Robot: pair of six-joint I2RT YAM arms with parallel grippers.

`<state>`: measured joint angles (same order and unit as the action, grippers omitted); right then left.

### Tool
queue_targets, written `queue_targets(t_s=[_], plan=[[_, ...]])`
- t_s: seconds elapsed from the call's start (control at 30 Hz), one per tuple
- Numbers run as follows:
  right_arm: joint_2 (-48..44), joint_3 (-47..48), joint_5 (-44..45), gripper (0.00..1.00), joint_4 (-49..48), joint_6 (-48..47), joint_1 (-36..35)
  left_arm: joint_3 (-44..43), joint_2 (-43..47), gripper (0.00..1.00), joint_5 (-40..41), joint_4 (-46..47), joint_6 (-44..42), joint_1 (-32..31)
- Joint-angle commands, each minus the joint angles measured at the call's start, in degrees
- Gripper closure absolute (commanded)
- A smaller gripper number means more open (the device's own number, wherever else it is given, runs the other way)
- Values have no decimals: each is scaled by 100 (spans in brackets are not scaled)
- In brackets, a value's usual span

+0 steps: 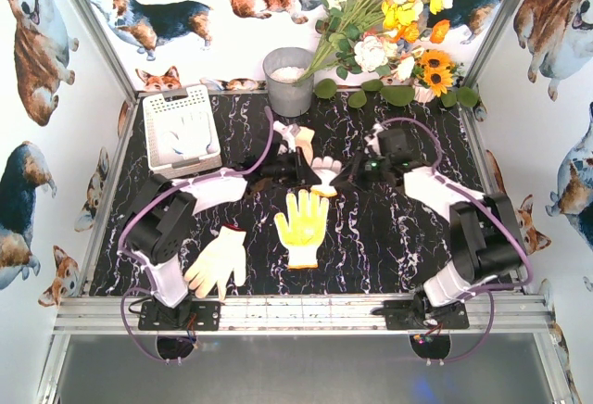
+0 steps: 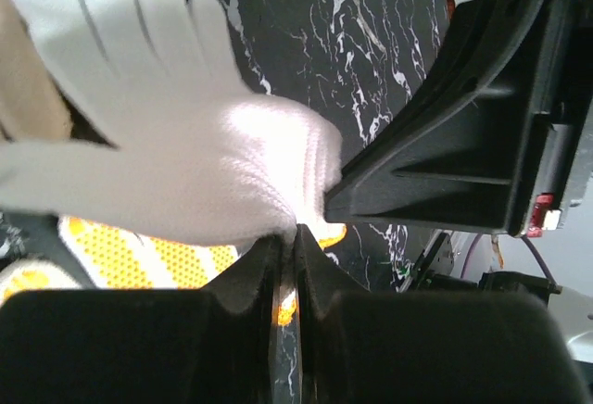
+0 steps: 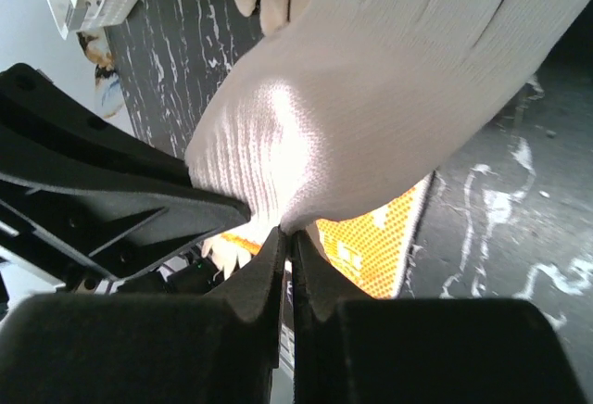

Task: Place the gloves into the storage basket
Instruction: Pick up the glove from the center of the board, then pair the glove with the glove.

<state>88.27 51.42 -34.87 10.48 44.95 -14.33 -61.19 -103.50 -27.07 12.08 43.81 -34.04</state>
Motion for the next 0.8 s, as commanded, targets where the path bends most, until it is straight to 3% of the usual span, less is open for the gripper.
queue_targets(t_s=[0.0, 0.5, 0.77], plan=[[218, 509, -171, 100, -216, 49, -362, 285, 518, 100, -127, -113, -187, 186], [82, 443, 203, 100, 274, -71, -1019, 1476, 1519, 100, -236, -247, -91, 252], [-304, 503, 599, 100, 689, -171, -1122, 1584, 1702, 100, -321, -284, -30, 249]])
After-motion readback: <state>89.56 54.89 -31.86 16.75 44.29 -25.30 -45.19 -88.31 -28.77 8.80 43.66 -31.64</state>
